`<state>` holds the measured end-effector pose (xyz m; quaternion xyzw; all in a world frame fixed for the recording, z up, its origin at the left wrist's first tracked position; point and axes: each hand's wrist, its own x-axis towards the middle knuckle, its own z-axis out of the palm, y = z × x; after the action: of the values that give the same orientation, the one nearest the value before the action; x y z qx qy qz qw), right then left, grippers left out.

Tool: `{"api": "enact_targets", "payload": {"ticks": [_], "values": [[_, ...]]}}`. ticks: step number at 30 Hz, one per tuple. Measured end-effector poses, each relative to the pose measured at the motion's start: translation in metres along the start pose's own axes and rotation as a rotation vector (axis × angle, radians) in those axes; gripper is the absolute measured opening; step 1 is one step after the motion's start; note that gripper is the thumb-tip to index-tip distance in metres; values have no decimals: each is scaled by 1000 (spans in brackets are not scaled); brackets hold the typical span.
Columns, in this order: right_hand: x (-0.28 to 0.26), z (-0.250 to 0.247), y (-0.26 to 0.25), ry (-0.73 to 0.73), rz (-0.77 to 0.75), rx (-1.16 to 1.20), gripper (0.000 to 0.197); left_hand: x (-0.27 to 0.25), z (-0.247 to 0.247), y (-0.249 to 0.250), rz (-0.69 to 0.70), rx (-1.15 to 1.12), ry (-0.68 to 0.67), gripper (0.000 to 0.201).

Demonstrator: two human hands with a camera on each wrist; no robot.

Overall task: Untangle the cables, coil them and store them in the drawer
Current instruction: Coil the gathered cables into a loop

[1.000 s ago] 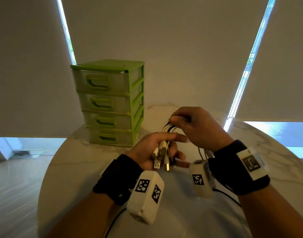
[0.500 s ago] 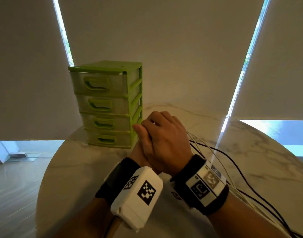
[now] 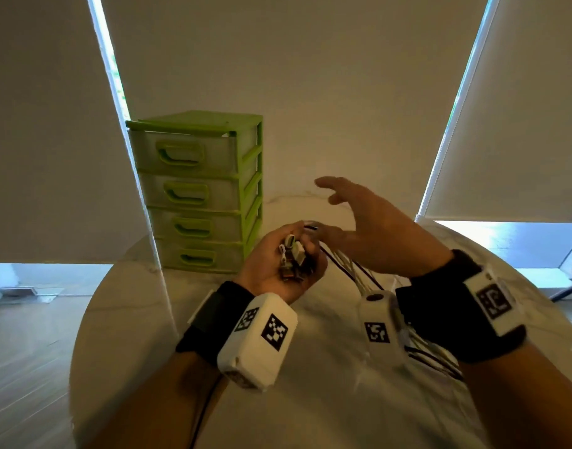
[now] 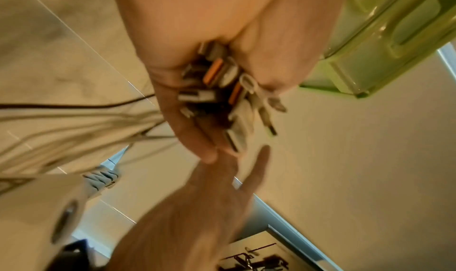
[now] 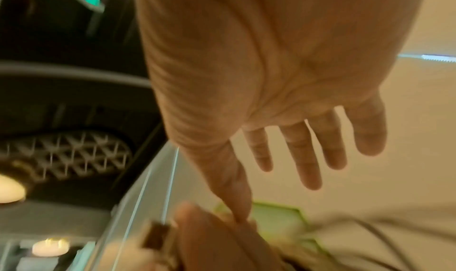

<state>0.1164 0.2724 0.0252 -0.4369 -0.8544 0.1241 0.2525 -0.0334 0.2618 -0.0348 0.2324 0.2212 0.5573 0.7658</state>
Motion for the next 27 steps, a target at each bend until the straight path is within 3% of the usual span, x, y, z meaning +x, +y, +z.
{"api": "enact_targets", "payload": {"ticks": [2, 3, 4, 7, 9, 13, 17, 21, 23, 27], "values": [[-1, 6, 12, -182, 63, -76, 93, -1, 0, 4, -21, 10, -51, 30], [-2, 14, 17, -259, 77, -80, 98, -4, 2, 5, -31, 27, -52, 34], [-3, 21, 23, -289, 78, -59, 93, -6, 4, 5, -34, 45, -55, 36], [-3, 24, 36, -176, 100, 6, 34, -15, 7, 5, -40, 75, -150, 41], [0, 15, 43, -126, 97, -97, 13, -18, 9, 2, -103, 87, -274, 39], [3, -16, 51, -129, 81, -221, 18, -21, 16, -12, -189, 163, -452, 31], [-5, -29, 56, -158, 140, -114, 22, -25, 17, -16, -140, 194, -541, 52], [-13, -20, 53, -240, 293, 172, 24, -23, 13, -9, -56, -78, -536, 65], [-24, -9, 51, -301, 390, 272, 22, -22, 9, -4, 20, -165, -471, 66], [-48, 6, 51, -443, 465, 268, 21, -16, -1, 1, 76, -180, -335, 61]]}}
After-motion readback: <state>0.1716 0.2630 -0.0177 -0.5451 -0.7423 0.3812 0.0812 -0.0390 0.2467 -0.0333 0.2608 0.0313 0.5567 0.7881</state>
